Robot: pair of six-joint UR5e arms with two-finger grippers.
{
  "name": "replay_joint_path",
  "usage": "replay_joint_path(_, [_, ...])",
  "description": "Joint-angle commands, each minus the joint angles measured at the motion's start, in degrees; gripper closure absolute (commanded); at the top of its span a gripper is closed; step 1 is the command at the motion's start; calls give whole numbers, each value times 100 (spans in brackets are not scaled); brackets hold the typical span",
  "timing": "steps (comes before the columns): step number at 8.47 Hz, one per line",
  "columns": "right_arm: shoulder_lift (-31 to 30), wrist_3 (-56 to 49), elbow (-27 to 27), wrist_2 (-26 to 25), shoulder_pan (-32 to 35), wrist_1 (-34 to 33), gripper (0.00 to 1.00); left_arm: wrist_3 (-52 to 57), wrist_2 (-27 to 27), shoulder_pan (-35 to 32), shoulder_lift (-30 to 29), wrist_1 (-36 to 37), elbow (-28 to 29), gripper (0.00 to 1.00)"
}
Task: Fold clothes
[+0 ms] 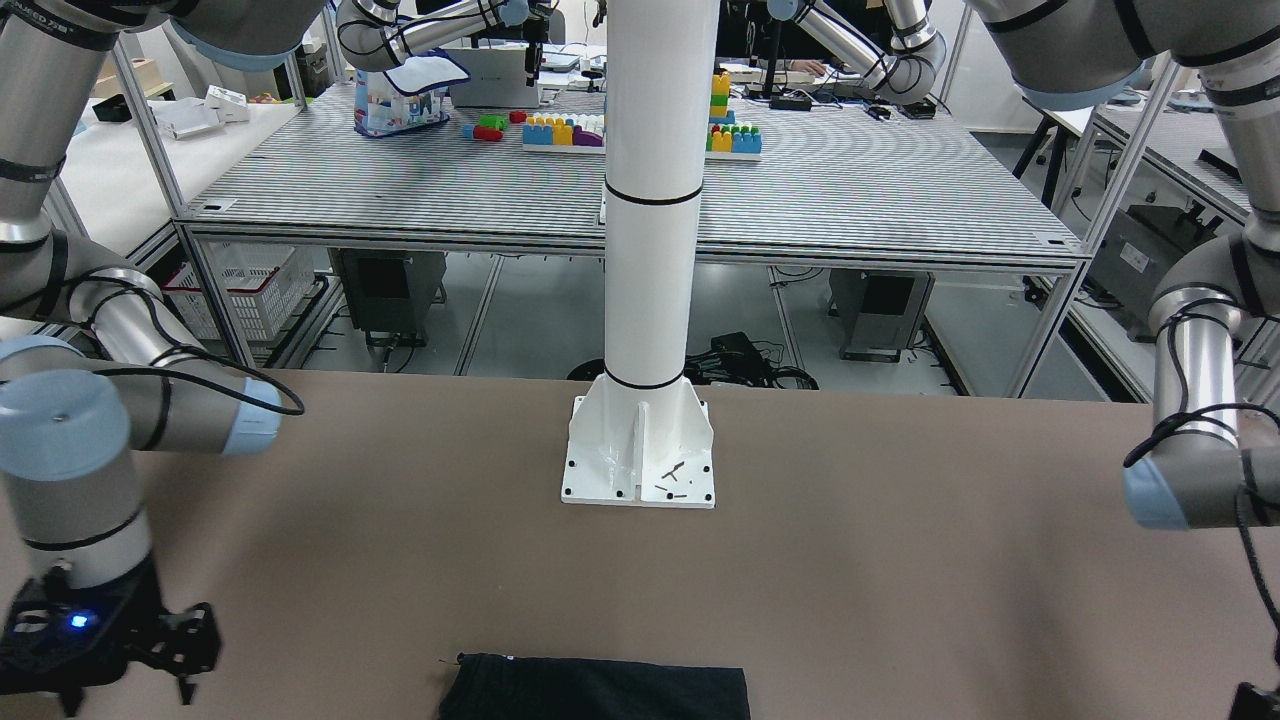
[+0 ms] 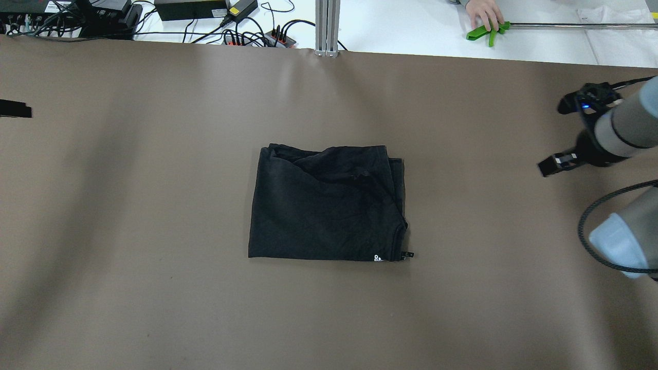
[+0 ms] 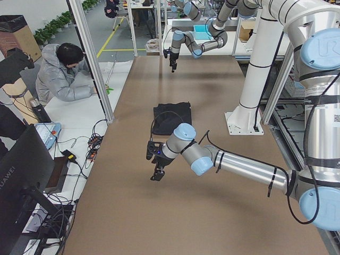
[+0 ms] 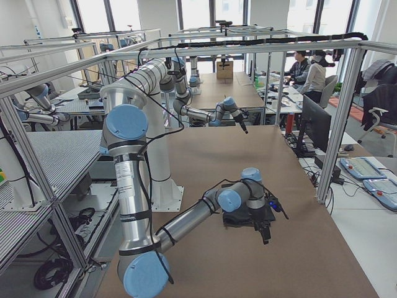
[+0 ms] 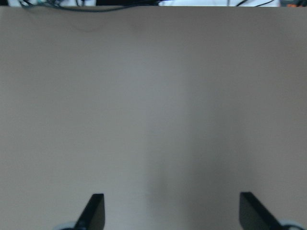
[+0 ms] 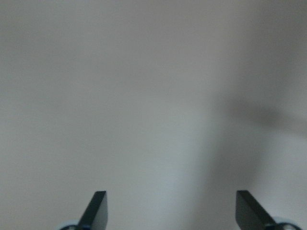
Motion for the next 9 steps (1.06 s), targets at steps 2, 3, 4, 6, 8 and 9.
replay_joint_path(2, [-1171,-1996,-223,-1305,912,-118,6,2629,998,-1103,259,807,272,0])
replay_joint_path(3, [-1181,-2005,-477,-1316,1131,-110,6,2730,1439,-1103,268,808,351,0])
replay_joint_path(4, [-1173,-2075,-802,-1307,1351,-101,6,2740,1461,-1103,294,808,352,0])
replay_joint_path(6, [-1137,-2163,-1304,-1316,1616,432,6,3281,1488,-1129,451,799,370,0])
replay_joint_path(8, [-1146,-2364,-1700,-1325,1748,1040,6,3557,1479,-1314,575,738,457,0])
replay_joint_path(9, [-1137,-2557,-1797,-1316,1888,1146,6,3557,1488,-1314,575,737,458,0])
